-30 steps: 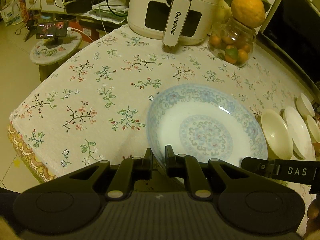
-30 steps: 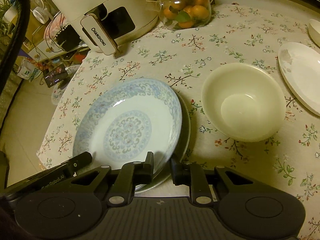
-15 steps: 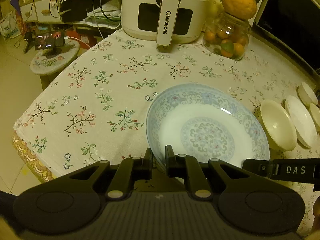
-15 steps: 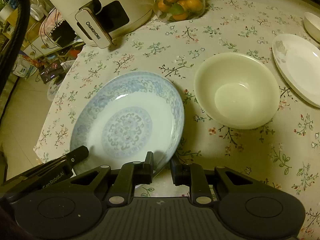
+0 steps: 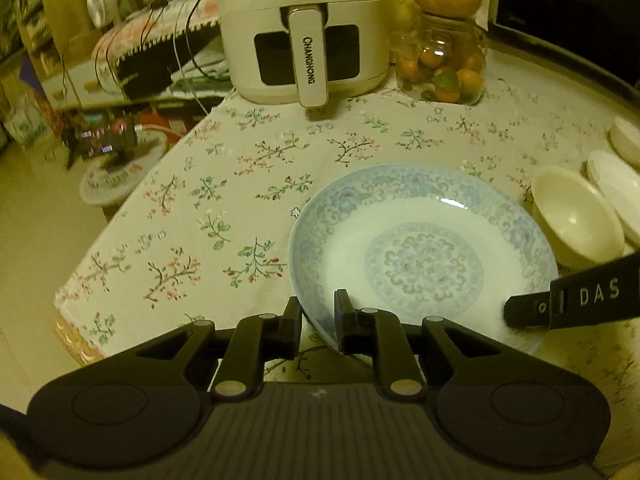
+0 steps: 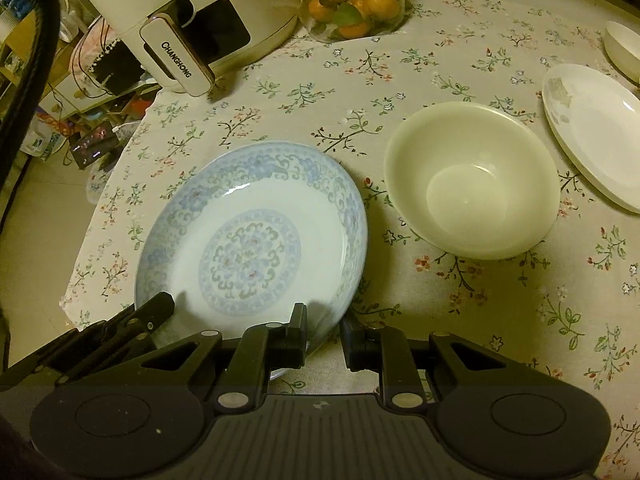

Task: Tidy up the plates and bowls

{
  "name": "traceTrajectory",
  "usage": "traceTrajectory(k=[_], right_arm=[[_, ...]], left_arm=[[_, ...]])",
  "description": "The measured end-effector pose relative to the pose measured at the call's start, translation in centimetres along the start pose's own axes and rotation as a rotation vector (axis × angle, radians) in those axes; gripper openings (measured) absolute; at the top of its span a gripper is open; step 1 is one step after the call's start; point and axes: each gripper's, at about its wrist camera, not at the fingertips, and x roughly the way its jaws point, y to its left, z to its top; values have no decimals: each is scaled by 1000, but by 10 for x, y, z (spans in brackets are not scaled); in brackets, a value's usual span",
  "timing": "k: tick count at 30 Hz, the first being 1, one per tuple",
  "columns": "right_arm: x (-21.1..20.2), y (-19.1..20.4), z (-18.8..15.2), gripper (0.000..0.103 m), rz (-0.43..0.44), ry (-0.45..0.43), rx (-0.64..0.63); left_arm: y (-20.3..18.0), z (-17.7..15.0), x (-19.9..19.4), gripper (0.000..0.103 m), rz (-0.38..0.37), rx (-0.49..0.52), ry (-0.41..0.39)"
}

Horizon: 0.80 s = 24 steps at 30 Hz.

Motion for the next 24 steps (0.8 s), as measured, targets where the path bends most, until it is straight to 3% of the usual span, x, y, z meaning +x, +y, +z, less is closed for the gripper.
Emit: traceTrajectory(k=[8, 24], right_arm=[[1, 13, -3, 20, -65, -10, -54], [-2, 10, -4, 27, -35, -50, -69]], left_arm=[[-6, -2, 2, 15, 50, 39, -10], [3, 3, 2, 17, 20, 9, -4]])
